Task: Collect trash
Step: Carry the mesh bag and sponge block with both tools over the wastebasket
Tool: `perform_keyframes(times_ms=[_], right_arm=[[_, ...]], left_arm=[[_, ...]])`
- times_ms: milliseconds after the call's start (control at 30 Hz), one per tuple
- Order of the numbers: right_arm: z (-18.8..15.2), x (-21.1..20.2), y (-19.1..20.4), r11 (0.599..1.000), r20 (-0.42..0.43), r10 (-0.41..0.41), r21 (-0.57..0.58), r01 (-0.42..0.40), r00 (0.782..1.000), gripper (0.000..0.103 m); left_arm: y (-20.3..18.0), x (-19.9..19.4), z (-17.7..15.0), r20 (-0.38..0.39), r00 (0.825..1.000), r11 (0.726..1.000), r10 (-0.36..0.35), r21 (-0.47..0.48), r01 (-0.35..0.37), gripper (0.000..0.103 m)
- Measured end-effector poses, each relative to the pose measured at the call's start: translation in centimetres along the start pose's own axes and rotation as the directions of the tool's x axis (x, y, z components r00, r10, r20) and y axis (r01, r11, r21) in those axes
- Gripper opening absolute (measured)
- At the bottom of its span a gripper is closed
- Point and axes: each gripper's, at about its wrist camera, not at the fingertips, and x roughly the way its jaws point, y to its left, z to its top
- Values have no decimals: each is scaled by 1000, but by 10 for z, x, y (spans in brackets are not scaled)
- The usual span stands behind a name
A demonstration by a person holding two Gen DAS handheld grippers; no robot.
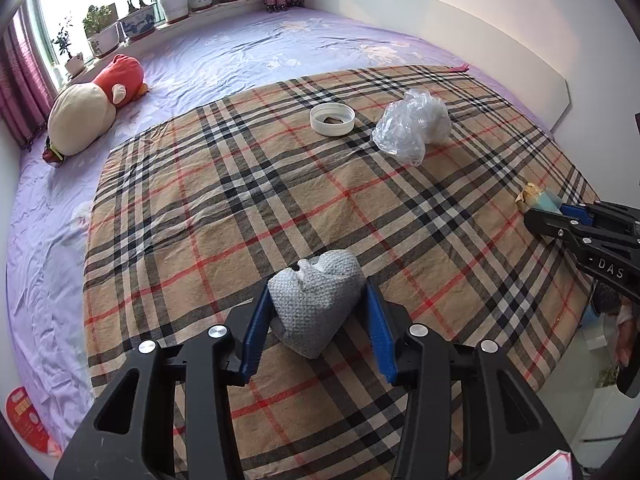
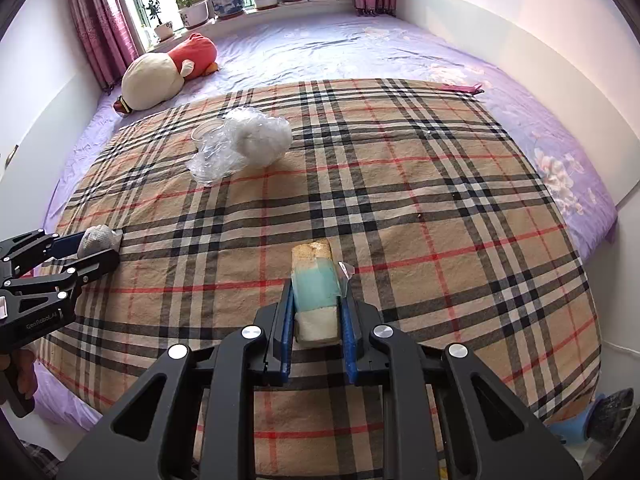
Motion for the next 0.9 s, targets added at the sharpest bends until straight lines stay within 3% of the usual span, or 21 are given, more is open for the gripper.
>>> perform_keyframes(times_ms=[333, 567, 733, 900], right_arm=[[-9, -27, -5, 998, 31, 6, 63, -8, 1000, 22], [-23, -73, -26, 987, 119, 9, 160, -28, 993, 22], [-47, -111, -50, 973, 169, -35, 229, -5, 985, 22], [-82, -147, -86, 940, 189, -94, 341, 24, 978, 22]], left_arm=[[0, -7, 4, -11, 1000, 1000, -23, 21, 23, 42], [-39, -28, 14, -9, 996, 988, -91, 127, 92, 42], [-86, -41, 21, -1, 986, 961, -167, 225, 163, 42], [-147, -50, 20, -18, 966, 911, -257, 328, 248, 42]])
